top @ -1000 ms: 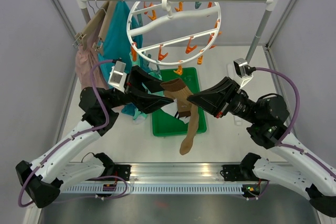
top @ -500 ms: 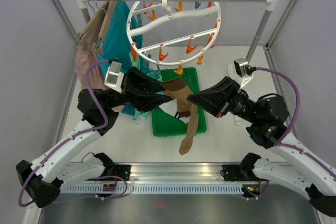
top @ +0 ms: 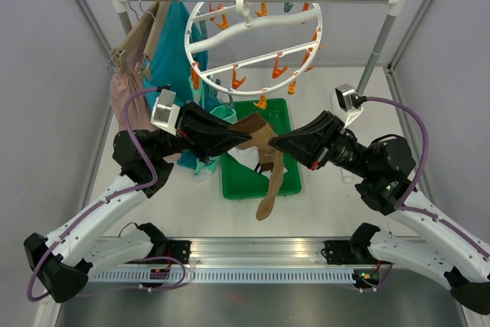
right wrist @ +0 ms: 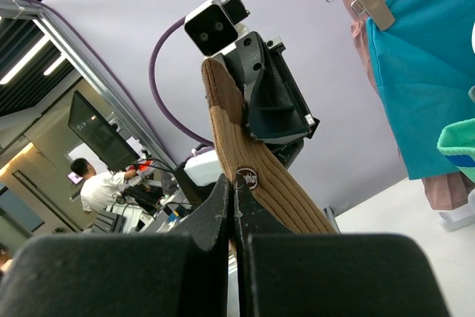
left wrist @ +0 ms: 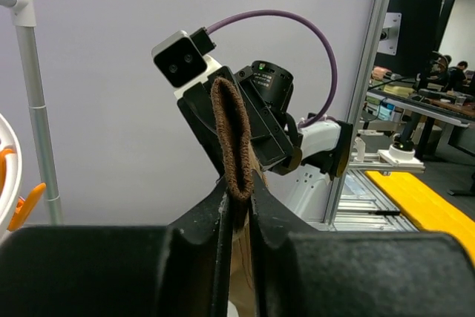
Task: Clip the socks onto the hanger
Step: Pick up the sock from the bin, then open the clamp at the hanger.
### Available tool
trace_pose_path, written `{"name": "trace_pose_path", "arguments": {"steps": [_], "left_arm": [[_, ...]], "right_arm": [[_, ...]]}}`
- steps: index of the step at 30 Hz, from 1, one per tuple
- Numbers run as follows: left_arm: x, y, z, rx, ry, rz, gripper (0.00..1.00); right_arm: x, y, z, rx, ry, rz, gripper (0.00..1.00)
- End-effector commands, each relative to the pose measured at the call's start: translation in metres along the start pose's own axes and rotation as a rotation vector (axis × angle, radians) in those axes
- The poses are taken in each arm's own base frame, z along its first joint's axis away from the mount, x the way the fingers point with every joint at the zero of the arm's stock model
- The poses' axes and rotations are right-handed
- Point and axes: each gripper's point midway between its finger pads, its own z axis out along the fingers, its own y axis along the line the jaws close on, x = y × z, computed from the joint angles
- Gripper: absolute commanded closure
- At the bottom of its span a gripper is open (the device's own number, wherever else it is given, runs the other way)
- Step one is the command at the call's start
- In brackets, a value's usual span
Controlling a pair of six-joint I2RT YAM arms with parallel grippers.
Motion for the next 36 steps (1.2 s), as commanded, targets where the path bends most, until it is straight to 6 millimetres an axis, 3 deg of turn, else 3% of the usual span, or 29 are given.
{"name": "trace_pose_path", "arguments": {"steps": [1,4,7,9,10,11,12,13,14,15,19,22,28,32,36], "left_arm": [[-0.009,-0.006,0.002,0.026,-0.032,0.013,0.84],[-0.007,-0.006,0.001,0.022,-0.023,0.011,0.98],[-0.002,-0.004,-0.001,0.013,-0.001,0.017,0.98],[-0.002,-0.003,-0.001,-0.007,0.018,0.022,0.98],[0.000,-0.002,-0.002,-0.019,0.036,0.024,0.98],[0.009,0.007,-0.005,-0.066,0.076,0.017,0.98],[0.008,0.007,-0.007,-0.082,0.084,0.030,0.98],[0.010,0.011,-0.010,-0.101,0.098,0.055,0.98],[0.014,0.016,-0.012,-0.132,0.112,0.054,0.98],[0.023,0.021,-0.017,-0.170,0.154,0.029,0.98],[0.046,0.043,-0.034,-0.312,0.269,0.004,0.98],[0.062,0.057,-0.049,-0.418,0.359,-0.025,0.98],[0.080,0.074,-0.072,-0.561,0.474,-0.025,0.98],[0.085,0.077,-0.081,-0.610,0.521,-0.008,0.98],[0.087,0.081,-0.085,-0.635,0.541,0.019,0.98]], "right_arm": [[-0.005,0.009,0.000,-0.039,-0.024,-0.010,1.00],[-0.004,0.004,0.000,-0.017,-0.024,-0.028,0.98],[-0.004,-0.011,-0.003,0.056,-0.032,-0.064,0.84],[-0.004,-0.027,-0.007,0.145,-0.034,-0.092,0.69],[-0.011,-0.026,-0.010,0.170,-0.047,-0.116,0.64],[-0.006,-0.039,-0.015,0.243,-0.020,-0.130,0.60],[-0.014,-0.051,-0.020,0.317,-0.049,-0.188,0.52],[-0.023,-0.050,-0.026,0.349,-0.068,-0.224,0.48],[-0.018,-0.063,-0.035,0.425,-0.039,-0.239,0.44],[-0.028,-0.073,-0.043,0.500,-0.063,-0.305,0.40],[-0.045,-0.096,-0.067,0.696,-0.065,-0.437,0.36],[-0.042,-0.114,-0.073,0.763,-0.014,-0.516,0.35],[-0.045,-0.143,-0.077,0.857,0.021,-0.627,0.36],[-0.054,-0.150,-0.078,0.890,0.031,-0.731,0.36],[-0.048,-0.152,-0.065,0.825,0.083,-0.791,0.36]]}}
